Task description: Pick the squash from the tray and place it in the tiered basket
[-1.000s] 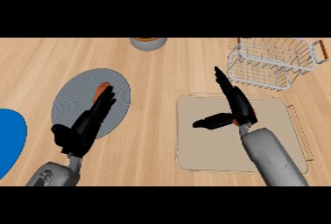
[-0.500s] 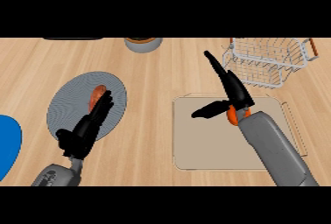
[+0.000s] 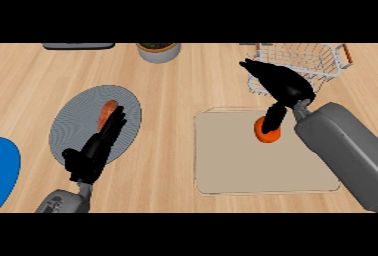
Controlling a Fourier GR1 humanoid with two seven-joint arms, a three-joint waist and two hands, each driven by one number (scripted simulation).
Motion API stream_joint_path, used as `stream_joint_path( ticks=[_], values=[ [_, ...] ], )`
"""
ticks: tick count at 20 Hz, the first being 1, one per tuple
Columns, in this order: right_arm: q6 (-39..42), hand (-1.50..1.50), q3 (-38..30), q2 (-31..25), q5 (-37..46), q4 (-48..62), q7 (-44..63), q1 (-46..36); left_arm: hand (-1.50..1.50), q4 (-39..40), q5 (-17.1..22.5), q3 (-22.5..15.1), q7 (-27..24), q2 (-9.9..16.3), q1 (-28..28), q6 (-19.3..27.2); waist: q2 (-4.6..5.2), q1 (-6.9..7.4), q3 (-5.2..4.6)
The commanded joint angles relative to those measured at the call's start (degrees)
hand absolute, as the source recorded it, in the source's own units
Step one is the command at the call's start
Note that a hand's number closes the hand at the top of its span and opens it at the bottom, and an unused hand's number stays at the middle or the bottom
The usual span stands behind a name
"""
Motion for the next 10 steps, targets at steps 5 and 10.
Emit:
stream_joint_path(
  ticks=[5,10],
  values=[
    [21.1,-1.50,3.6,-1.2,-2.5,-18.4,23.6,0.2,0.00,0.4,0.6,1.4,-0.8,-0.2,0.4,-1.6,0.54,-0.21,0.33],
    [24.4,-1.50,2.2,3.4,-1.6,-26.2,34.9,4.2,0.00,-2.6,-1.8,1.2,4.8,-2.0,-2.8,0.8,1.02,0.95,0.42]
  ],
)
